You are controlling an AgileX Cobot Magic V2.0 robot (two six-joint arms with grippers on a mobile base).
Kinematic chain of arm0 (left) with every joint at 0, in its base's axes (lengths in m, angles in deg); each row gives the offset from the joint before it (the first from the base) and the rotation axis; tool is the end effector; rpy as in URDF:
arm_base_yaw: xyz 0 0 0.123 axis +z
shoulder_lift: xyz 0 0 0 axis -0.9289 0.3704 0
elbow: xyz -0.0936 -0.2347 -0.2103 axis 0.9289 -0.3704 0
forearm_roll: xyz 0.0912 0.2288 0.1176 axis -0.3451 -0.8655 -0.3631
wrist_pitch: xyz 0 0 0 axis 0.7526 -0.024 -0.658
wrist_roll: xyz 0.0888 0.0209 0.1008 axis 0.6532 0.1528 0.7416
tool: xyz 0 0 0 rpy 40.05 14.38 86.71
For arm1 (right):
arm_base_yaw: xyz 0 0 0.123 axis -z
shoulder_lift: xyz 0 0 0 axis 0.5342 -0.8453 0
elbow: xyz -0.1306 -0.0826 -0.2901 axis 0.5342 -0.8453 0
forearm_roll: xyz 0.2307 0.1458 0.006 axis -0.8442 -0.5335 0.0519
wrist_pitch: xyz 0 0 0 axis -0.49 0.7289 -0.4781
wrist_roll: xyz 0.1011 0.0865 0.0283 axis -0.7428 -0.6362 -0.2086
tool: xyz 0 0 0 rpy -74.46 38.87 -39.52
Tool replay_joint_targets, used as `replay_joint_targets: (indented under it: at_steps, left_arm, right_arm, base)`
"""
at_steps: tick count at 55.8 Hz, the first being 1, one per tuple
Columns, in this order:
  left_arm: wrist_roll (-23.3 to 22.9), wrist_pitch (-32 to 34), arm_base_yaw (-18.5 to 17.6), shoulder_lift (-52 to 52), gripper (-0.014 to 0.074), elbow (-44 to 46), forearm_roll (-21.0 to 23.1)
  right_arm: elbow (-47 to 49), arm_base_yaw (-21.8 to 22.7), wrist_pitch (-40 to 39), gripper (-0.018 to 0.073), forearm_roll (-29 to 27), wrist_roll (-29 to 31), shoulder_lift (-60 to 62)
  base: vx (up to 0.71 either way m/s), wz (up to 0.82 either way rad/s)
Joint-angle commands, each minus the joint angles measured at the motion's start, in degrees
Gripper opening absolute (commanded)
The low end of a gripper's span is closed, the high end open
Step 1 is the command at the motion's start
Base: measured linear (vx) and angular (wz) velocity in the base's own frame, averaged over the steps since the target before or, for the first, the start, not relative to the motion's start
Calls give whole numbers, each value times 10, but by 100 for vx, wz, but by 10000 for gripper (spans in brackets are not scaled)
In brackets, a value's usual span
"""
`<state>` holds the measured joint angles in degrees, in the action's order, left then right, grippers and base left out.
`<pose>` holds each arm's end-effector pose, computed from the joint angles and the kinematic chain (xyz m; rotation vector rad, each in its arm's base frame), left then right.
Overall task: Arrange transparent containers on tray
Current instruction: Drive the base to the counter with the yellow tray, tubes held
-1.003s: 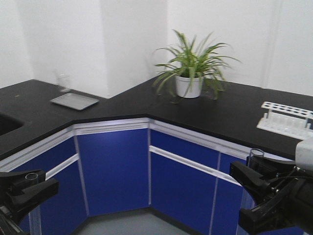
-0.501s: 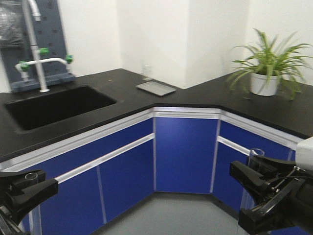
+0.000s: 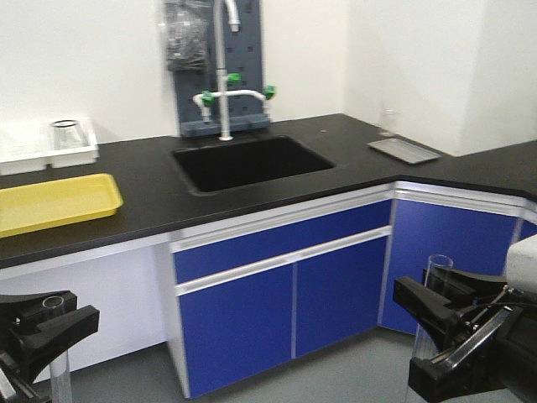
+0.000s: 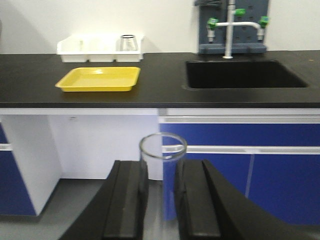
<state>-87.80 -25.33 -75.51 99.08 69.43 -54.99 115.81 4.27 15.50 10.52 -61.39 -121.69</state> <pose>0.2149 -0.0860 0.3582 0.4700 1.7378 -0.4554 0.2119 0.1154 0.3669 -0.4081 1.6702 0.3979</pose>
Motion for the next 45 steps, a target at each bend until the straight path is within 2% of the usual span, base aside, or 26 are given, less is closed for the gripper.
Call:
replay_joint_targets:
  at_steps: [1, 21, 45]
  left_arm:
    - [-5, -10, -2, -4, 0, 15, 25]
    - [-5, -10, -2, -4, 0, 15, 25]
    - [-5, -10, -2, -4, 0, 15, 25]
  right_arm:
    - [19, 0, -37, -11, 4, 3, 7]
    - [19, 0, -37, -11, 4, 3, 7]
    - [19, 0, -37, -11, 4, 3, 7]
  base:
    - [-8, 52]
    - [1, 43]
    - [19, 52]
